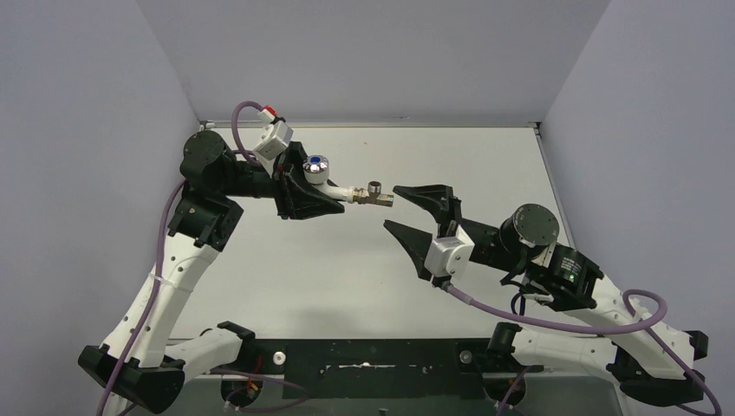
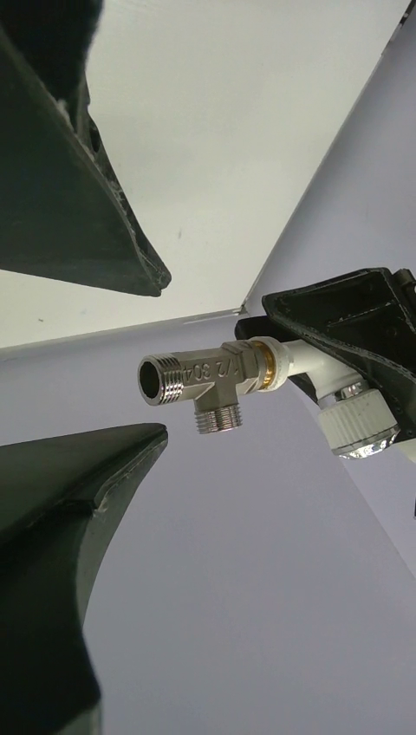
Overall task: Install the water faucets
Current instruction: Screw the water faucet onto the adaptor.
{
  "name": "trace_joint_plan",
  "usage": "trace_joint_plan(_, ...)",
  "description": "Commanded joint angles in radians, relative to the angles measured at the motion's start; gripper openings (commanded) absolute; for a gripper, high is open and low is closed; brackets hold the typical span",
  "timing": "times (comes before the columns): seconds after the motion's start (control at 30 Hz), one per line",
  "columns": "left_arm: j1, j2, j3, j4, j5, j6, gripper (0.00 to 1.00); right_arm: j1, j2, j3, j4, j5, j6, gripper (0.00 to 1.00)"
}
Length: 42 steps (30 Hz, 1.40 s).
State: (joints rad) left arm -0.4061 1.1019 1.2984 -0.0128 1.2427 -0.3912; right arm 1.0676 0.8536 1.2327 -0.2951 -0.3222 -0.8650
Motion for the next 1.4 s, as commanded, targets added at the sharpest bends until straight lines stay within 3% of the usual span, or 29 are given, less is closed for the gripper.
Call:
trace_joint_plan(0.0,0.0,-0.015,0.01,0.071,0.021,-0.018,0.0,0.002,0.005,0.03,0.065,-0.006,-0.045,0.56)
trace_joint_plan(0.63,0.001,-0.017,-0.006,0.078,0.043,-0.023,0.0,0.003,0.039,0.049,0.095,-0.028,-0.062,0.43)
trace_joint_plan(1.07,0.001,-0.012,-0.005,0.086,0.041,-0.023,0.0,0.003,0.033,0.023,0.107,-0.006,-0.04,0.22)
trace_joint_plan(1.2,0.001,-0.009,-0.004,0.089,0.049,-0.022,0.0,0.003,0.035,0.026,0.109,-0.002,0.014,0.14)
trace_joint_plan(1.37,0.001,-0.026,-0.005,0.095,0.037,-0.004,0.0,0.001,0.057,0.05,0.113,0.043,0.228,0.05)
